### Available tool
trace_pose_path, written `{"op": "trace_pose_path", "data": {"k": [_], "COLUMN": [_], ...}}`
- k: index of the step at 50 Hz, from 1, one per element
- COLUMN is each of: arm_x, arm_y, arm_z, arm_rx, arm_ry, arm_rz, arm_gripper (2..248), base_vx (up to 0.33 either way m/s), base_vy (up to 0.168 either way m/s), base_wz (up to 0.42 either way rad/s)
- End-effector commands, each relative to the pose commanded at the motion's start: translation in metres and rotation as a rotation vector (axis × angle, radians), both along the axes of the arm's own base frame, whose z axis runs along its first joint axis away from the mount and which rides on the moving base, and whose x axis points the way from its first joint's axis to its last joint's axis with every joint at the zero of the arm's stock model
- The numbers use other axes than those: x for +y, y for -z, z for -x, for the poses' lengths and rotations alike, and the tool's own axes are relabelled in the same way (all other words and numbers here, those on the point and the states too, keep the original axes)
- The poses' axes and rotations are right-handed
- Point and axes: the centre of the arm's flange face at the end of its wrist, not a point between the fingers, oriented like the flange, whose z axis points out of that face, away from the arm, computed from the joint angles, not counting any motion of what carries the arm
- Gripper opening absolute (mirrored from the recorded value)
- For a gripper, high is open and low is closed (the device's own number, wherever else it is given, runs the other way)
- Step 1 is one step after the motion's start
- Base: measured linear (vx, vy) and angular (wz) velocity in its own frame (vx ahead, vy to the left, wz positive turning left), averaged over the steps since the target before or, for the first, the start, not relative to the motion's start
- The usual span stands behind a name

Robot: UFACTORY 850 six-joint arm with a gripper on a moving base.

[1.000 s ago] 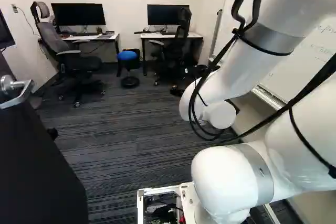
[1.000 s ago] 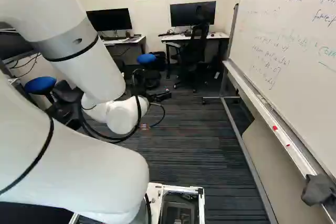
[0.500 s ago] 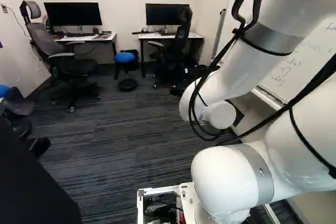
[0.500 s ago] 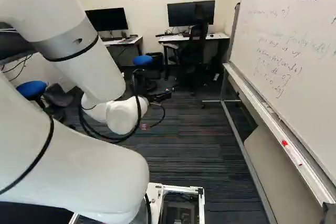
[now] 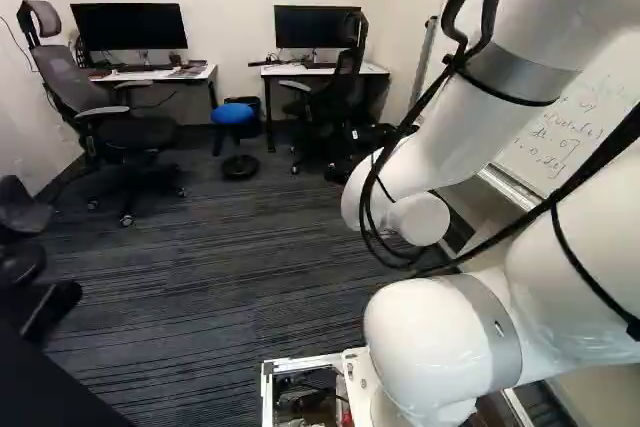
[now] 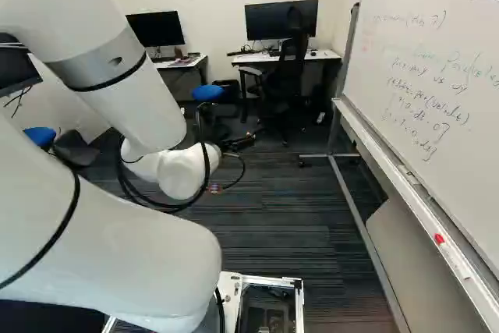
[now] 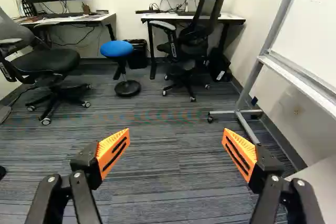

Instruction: Open the door and move inside

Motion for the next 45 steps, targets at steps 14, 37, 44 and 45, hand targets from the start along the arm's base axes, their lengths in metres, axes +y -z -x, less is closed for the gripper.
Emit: {"op": "trace_pose_path", "data": {"k": [14,37,44,45], "arm_x": [0.0000,0.0000,0.0000,0.0000], "arm_y": [0.0000,0.0000,0.0000,0.0000], "arm_z": [0.0000,0.0000,0.0000,0.0000], "arm_rx": [0.000,0.000,0.000,0.000], "arm_ry": [0.000,0.000,0.000,0.000], "arm_rz": [0.000,0.000,0.000,0.000], "arm_gripper": [247,247,247,247], "base_vx": [0.181,0.177,0.176,0.194], "base_vy": [0.002,0.003,0.002,0.001], "base_wz": [-0.016,-0.014,-0.016,-0.021]}}
